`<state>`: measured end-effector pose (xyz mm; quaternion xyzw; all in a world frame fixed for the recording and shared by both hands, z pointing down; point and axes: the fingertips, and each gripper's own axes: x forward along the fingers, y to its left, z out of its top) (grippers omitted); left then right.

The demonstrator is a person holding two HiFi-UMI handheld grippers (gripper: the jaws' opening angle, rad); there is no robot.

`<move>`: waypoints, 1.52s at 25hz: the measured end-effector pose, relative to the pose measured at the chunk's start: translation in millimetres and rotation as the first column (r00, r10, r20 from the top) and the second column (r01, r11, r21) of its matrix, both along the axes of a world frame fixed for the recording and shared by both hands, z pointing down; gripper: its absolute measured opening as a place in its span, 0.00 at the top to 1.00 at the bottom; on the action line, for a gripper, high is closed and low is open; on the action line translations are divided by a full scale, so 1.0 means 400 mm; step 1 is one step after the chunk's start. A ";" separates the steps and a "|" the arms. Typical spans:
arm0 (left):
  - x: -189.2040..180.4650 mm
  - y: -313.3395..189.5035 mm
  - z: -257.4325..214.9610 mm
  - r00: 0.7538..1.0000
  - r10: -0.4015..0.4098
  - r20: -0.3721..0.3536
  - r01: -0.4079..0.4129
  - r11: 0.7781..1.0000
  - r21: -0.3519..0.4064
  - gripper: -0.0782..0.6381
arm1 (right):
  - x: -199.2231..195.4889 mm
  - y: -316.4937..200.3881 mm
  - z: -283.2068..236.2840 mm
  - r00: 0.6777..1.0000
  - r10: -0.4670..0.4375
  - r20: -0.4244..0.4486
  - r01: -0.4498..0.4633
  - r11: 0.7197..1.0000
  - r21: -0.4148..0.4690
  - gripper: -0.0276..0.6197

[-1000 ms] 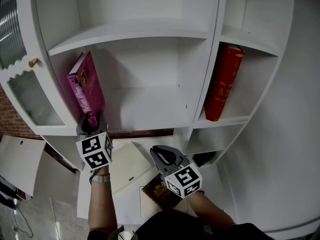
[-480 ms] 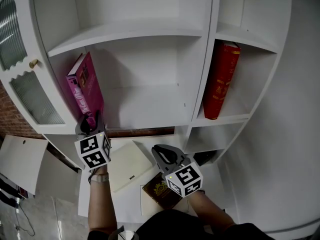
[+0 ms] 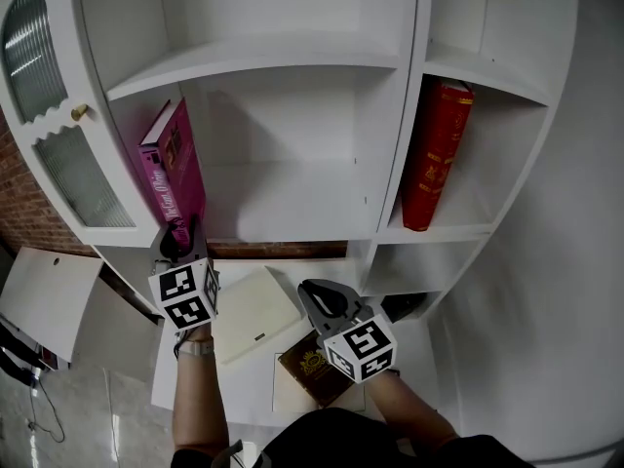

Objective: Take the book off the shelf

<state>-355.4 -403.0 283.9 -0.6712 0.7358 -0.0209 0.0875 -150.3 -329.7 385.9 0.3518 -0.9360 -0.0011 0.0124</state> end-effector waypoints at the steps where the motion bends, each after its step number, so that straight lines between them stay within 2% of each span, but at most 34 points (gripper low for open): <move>1: -0.001 0.010 0.000 1.000 -0.005 0.000 0.005 1.000 0.001 0.69 | -0.002 0.005 -0.002 1.000 -0.007 0.002 0.007 1.000 0.000 0.91; 19: 0.015 0.214 0.006 0.992 -0.127 0.021 0.127 0.992 0.010 0.69 | -0.010 0.122 -0.011 0.989 -0.144 0.008 0.145 0.989 -0.007 0.91; 29: 0.037 0.328 0.022 0.981 -0.186 0.047 0.187 0.982 -0.010 0.70 | -0.009 0.192 -0.015 0.973 -0.230 0.001 0.230 0.973 -0.006 0.91; 38: 0.023 0.447 0.076 0.964 -0.263 0.037 0.265 0.964 -0.035 0.70 | -0.035 0.271 0.008 0.945 -0.328 -0.020 0.327 0.945 -0.021 0.91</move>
